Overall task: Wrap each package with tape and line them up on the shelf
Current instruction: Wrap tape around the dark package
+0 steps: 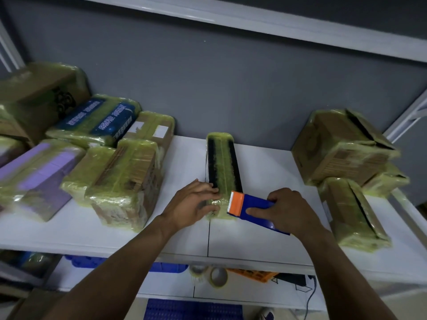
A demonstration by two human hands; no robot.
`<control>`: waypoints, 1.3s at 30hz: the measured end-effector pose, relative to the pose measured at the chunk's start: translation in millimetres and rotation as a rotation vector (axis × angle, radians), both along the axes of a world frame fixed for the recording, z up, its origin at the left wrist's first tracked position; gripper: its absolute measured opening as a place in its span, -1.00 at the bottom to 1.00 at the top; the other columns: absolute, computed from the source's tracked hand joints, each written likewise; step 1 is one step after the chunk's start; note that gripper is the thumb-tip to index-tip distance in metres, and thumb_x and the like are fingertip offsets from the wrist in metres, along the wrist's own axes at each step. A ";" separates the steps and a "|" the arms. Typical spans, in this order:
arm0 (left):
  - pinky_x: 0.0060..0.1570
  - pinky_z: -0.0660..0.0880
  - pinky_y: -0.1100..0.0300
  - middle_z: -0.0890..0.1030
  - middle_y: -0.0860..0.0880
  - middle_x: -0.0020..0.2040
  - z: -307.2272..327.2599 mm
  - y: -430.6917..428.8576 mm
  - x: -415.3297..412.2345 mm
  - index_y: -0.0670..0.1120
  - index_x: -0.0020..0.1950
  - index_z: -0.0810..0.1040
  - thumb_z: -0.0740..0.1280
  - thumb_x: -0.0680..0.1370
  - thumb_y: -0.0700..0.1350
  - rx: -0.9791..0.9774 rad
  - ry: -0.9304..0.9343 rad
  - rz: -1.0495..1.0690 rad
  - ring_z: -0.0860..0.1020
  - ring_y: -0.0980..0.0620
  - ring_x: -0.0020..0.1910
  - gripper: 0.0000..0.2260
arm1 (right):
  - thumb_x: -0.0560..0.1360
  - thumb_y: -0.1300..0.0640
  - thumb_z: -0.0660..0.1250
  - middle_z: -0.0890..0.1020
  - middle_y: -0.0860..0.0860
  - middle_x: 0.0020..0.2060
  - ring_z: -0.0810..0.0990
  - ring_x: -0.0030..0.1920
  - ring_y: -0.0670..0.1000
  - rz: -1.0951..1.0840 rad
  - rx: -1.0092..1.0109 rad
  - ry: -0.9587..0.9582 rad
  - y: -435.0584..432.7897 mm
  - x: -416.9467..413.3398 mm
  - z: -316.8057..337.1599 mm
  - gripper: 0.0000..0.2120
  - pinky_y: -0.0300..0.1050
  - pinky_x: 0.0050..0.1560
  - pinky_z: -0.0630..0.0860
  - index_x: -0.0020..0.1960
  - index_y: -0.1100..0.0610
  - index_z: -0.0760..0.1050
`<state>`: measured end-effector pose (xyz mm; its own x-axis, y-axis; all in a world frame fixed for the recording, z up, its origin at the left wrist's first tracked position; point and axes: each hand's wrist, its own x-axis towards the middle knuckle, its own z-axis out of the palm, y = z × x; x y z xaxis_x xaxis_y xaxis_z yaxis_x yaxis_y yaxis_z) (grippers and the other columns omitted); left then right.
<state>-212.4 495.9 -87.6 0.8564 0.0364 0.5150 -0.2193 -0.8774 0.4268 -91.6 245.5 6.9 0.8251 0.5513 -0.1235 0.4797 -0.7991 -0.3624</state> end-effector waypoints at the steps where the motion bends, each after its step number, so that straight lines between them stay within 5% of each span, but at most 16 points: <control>1: 0.27 0.53 0.02 0.66 0.02 0.22 0.7 0.5 0.5 -0.02 0.24 0.69 0.55 0.49 -0.01 0.018 -0.003 0.003 0.59 -0.01 0.25 -0.67 | 0.28 -0.50 0.45 0.54 -0.22 -0.26 0.60 -0.29 -0.13 -0.002 0.014 0.007 0.0 -2.4 -0.3 -0.49 -0.34 -0.33 0.39 -0.20 -0.09 0.41; 3: 0.21 0.57 0.01 0.66 0.03 0.22 0.8 2.9 -1.2 -0.04 0.23 0.69 0.52 0.52 -0.03 0.025 0.000 0.015 0.58 0.00 0.27 -0.70 | 0.29 -0.49 0.45 0.56 -0.22 -0.28 0.62 -0.28 -0.14 0.003 0.036 0.026 -1.2 -8.6 -0.3 -0.50 -0.36 -0.32 0.40 -0.20 -0.09 0.43; 7: 0.41 0.43 -0.04 0.64 0.06 0.25 0.8 17.8 -4.8 -0.02 0.24 0.67 0.48 0.56 -0.04 0.016 -0.014 0.025 0.55 0.08 0.32 -0.74 | 0.27 -0.49 0.44 0.59 -0.24 -0.28 0.63 -0.27 -0.19 0.008 0.057 0.045 -16.8 -15.4 5.6 -0.51 -0.40 -0.31 0.41 -0.19 -0.09 0.46; 11: 0.49 0.31 0.15 0.50 0.13 0.44 2.0 20.5 -8.7 -0.01 0.29 0.62 0.36 0.64 -0.04 -0.010 0.046 -0.058 0.36 0.18 0.50 -0.76 | 0.31 -0.45 0.47 0.56 -0.24 -0.27 0.62 -0.26 -0.17 -0.009 0.044 0.018 -29.6 -13.7 8.9 -0.54 -0.36 -0.30 0.41 -0.19 -0.10 0.43; 18: 0.36 0.45 0.15 0.43 0.02 0.48 0.9 12.8 -12.6 0.11 0.55 0.39 0.34 0.61 -0.30 0.043 0.186 -0.114 0.36 0.06 0.47 -0.44 | 0.32 -0.44 0.48 0.55 -0.19 -0.25 0.60 -0.26 -0.14 -0.026 0.019 -0.005 -20.1 -5.2 -2.5 -0.52 -0.30 -0.28 0.43 -0.19 -0.07 0.44; 23: 0.26 0.53 0.05 0.54 0.10 0.36 6.2 -0.2 -6.1 0.05 0.38 0.59 0.45 0.56 0.07 0.014 0.132 0.016 0.43 0.09 0.39 -0.61 | 0.32 -0.45 0.47 0.53 -0.21 -0.26 0.59 -0.27 -0.14 -0.031 0.001 0.018 -12.5 -2.0 -10.6 -0.52 -0.30 -0.26 0.43 -0.19 -0.10 0.40; 33: -0.07 0.60 -0.03 0.57 0.05 0.27 7.7 2.1 -4.3 0.03 0.38 0.55 0.25 0.68 0.06 0.075 0.155 0.002 0.48 0.05 0.28 -0.70 | 0.33 -0.43 0.47 0.60 -0.22 -0.28 0.64 -0.27 -0.17 -0.021 0.070 0.066 -18.1 -10.7 -8.4 -0.55 -0.39 -0.31 0.40 -0.19 -0.07 0.48; 36: -0.15 0.61 -0.02 0.54 0.05 0.29 9.2 13.4 -9.2 0.14 0.48 0.47 0.32 0.67 -0.09 0.138 0.158 -0.029 0.47 0.01 0.29 -0.62 | 0.30 -0.44 0.47 0.56 -0.32 -0.40 0.61 -0.29 -0.34 -0.021 0.102 0.078 -27.6 -17.1 -1.9 -0.55 -0.45 -0.36 0.34 -0.21 -0.09 0.48; 39: -0.03 0.63 -0.05 0.53 0.08 0.38 8.3 21.5 -14.9 0.16 0.43 0.53 0.38 0.61 -0.27 0.105 0.147 -0.009 0.42 0.02 0.43 -0.53 | 0.31 -0.43 0.46 0.58 -0.26 -0.37 0.62 -0.32 -0.23 -0.031 0.096 0.073 -39.5 -17.4 1.2 -0.55 -0.43 -0.33 0.35 -0.21 -0.08 0.47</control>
